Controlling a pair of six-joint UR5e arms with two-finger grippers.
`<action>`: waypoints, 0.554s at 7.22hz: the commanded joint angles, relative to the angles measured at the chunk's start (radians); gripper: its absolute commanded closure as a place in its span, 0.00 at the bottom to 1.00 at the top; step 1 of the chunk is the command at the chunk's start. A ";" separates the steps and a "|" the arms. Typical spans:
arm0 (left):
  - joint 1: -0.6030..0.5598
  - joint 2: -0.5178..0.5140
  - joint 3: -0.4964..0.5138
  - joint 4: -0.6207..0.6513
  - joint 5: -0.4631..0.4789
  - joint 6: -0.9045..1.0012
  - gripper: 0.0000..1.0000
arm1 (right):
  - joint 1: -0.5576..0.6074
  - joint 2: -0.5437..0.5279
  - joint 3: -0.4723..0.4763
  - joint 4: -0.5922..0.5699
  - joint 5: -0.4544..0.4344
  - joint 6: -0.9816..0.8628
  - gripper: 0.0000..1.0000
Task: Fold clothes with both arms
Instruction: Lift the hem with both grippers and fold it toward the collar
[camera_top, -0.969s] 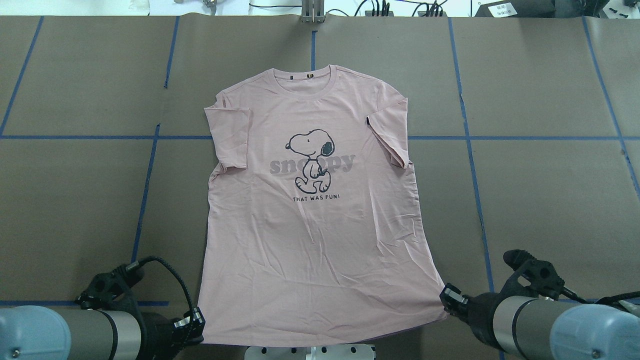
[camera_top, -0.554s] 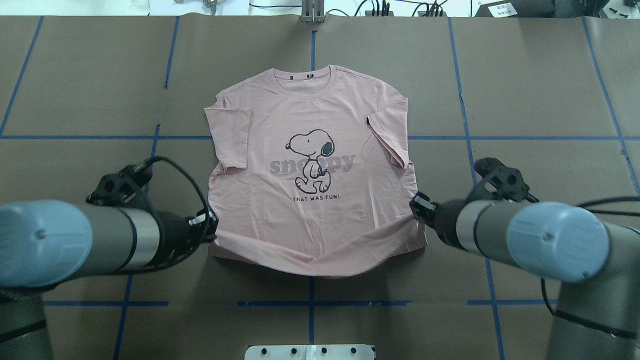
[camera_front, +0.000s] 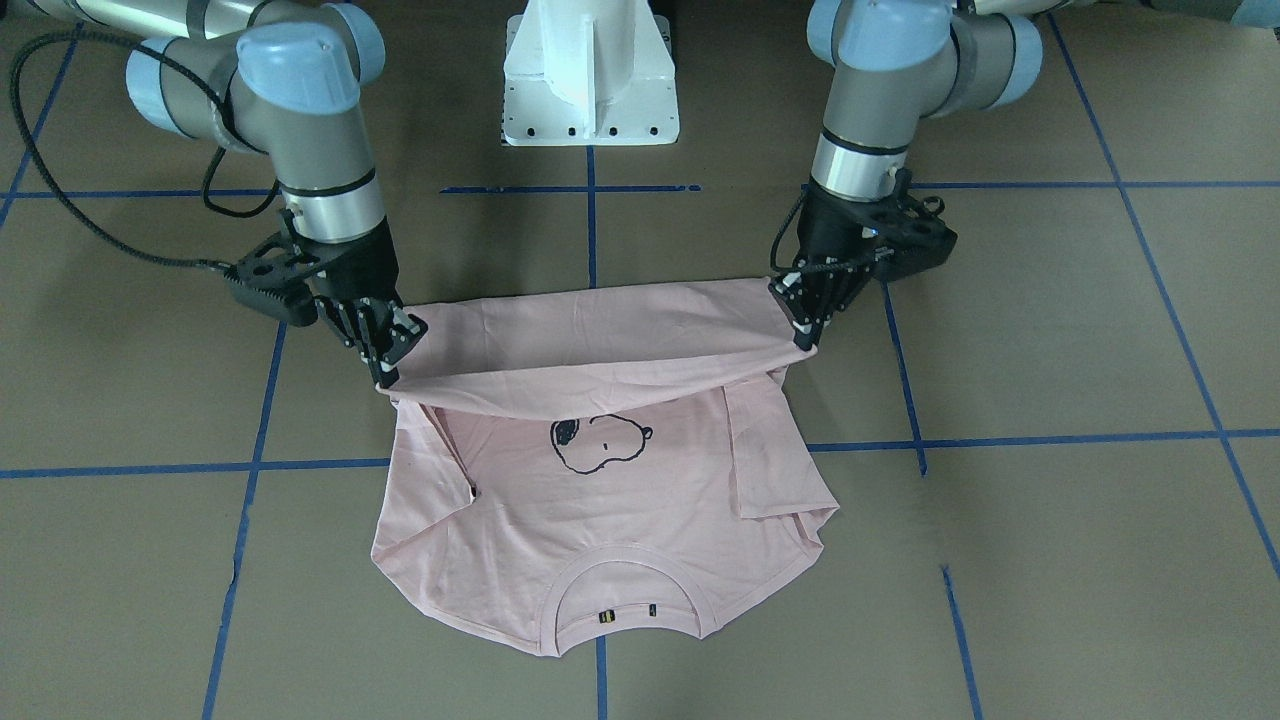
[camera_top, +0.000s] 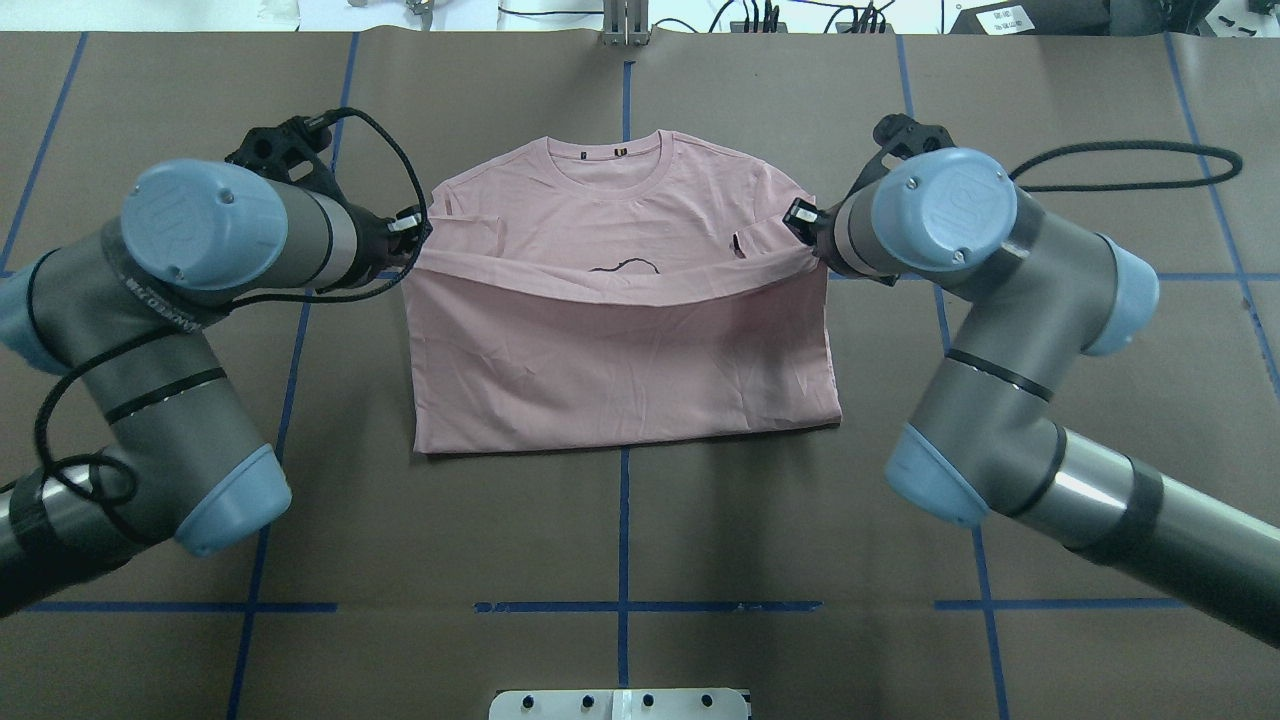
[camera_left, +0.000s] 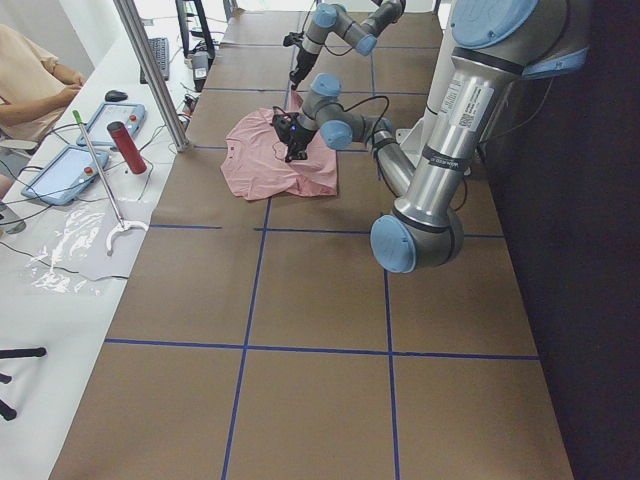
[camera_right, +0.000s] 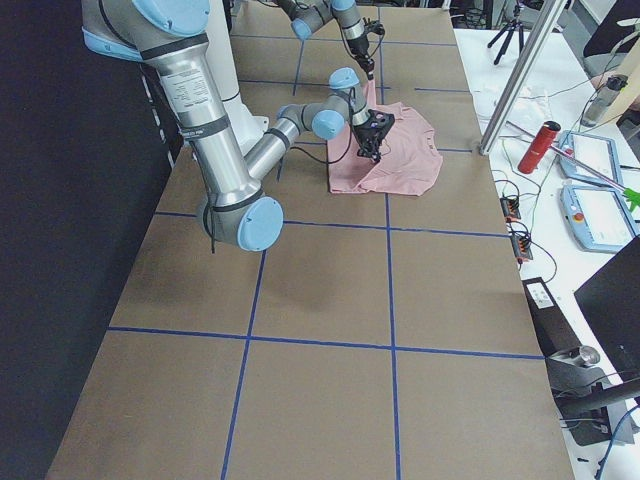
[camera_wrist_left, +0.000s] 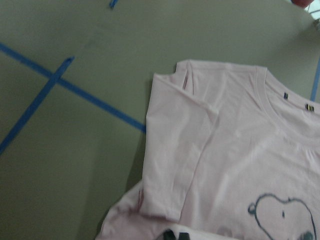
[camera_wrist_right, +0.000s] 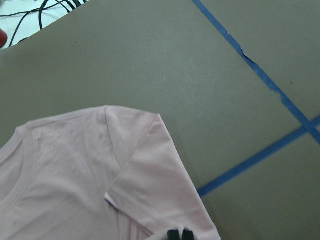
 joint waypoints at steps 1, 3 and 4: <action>-0.038 -0.102 0.267 -0.172 0.071 0.018 1.00 | 0.079 0.183 -0.355 0.108 0.003 -0.055 1.00; -0.037 -0.133 0.456 -0.354 0.084 0.018 1.00 | 0.083 0.235 -0.562 0.276 0.003 -0.061 1.00; -0.037 -0.147 0.528 -0.422 0.094 0.018 1.00 | 0.083 0.256 -0.620 0.319 0.002 -0.063 1.00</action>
